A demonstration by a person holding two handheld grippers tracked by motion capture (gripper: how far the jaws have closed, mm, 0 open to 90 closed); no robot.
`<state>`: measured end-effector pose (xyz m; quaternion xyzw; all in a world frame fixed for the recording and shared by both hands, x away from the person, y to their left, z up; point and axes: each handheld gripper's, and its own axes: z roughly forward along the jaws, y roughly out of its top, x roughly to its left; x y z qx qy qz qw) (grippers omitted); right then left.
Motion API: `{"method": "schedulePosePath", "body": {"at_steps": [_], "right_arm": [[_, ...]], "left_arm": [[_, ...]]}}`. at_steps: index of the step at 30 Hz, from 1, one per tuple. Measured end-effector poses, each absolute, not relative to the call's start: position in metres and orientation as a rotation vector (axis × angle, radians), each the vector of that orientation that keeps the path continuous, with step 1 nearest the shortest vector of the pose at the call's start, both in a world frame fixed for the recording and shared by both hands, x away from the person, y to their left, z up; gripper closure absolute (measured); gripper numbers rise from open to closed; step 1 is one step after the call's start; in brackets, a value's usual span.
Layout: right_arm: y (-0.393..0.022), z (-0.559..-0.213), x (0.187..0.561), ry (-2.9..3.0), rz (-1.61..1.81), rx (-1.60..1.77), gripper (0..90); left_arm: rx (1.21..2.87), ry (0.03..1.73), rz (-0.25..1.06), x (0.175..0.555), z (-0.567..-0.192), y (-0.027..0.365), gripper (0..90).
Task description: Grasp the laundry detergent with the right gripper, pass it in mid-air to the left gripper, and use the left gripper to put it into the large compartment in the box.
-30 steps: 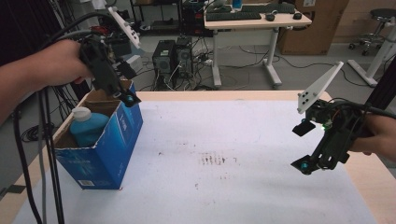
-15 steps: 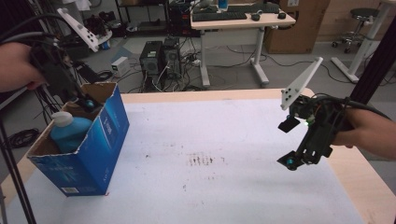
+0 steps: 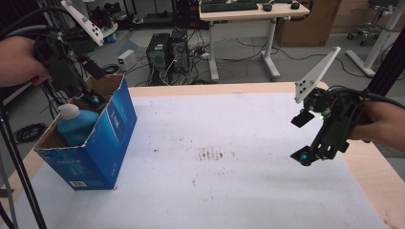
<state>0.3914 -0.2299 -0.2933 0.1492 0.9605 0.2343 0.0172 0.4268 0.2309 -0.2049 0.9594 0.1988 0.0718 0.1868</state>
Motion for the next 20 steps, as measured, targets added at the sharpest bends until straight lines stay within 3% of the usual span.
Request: {"method": "schedulePosePath", "body": {"at_steps": [20], "right_arm": [[-0.2295, -0.2924, 0.3894, 2.983, 0.728, 0.477, 0.8]], "left_arm": [[2.717, 0.549, 0.195, 0.4265, -0.2078, 0.2265, 1.6]]}}
